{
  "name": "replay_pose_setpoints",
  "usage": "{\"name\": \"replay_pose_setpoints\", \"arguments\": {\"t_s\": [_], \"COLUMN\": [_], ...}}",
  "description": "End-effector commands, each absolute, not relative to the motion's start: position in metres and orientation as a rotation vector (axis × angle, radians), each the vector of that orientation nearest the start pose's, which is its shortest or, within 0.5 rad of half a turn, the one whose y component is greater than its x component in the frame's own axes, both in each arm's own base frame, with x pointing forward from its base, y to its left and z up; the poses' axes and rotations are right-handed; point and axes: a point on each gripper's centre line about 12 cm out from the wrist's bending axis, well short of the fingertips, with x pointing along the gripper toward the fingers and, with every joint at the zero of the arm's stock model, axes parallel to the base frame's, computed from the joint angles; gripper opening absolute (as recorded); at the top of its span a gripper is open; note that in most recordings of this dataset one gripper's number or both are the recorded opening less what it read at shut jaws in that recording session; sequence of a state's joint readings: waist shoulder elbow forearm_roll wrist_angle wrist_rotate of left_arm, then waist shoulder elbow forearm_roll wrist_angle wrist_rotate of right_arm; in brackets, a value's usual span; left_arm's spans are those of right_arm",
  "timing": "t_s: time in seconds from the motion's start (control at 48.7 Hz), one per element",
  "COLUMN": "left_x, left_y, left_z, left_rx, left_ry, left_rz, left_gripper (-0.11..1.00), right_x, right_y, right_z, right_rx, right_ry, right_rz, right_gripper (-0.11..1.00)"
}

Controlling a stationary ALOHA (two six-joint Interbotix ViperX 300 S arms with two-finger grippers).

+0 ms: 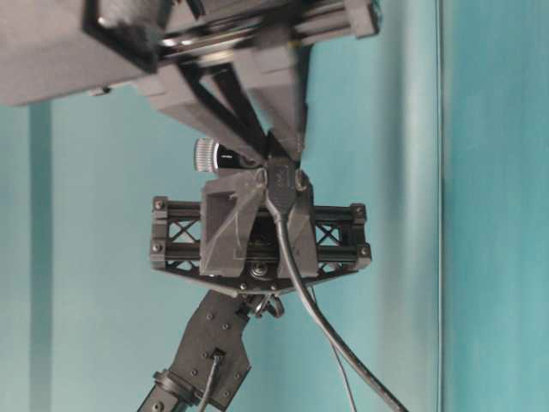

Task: Insert the USB using both arms.
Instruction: 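Push the plug up into the socket with the right gripper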

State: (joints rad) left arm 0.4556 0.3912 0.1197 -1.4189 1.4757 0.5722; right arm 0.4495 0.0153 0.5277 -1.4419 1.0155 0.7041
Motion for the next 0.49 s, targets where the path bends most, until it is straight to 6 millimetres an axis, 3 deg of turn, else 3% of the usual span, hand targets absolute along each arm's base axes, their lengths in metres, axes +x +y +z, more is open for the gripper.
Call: {"name": "replay_pose_setpoints", "arguments": {"t_s": [0.0, 0.062, 0.103, 0.247, 0.473], "left_x": [0.441, 0.441, 0.441, 0.442, 0.441], "left_y": [0.084, 0.083, 0.082, 0.084, 0.102], "left_z": [0.228, 0.227, 0.227, 0.223, 0.204], "left_rx": [-1.217, -1.218, -1.219, -1.22, -1.079], "left_ry": [0.917, 0.921, 0.923, 0.915, 0.969], "left_rz": [-0.77, -0.771, -0.771, -0.741, -0.544], "left_gripper": [0.22, 0.22, 0.22, 0.22, 0.22], "right_x": [0.373, 0.373, 0.373, 0.368, 0.355], "right_y": [0.069, 0.068, 0.069, 0.073, 0.099], "right_z": [0.24, 0.24, 0.241, 0.247, 0.281], "right_rx": [-1.07, -1.071, -1.071, -1.079, -1.014], "right_ry": [0.706, 0.706, 0.707, 0.701, 0.599], "right_rz": [-0.355, -0.36, -0.364, -0.392, -0.368], "right_gripper": [0.58, 0.75, 0.79, 0.74, 0.74]}}
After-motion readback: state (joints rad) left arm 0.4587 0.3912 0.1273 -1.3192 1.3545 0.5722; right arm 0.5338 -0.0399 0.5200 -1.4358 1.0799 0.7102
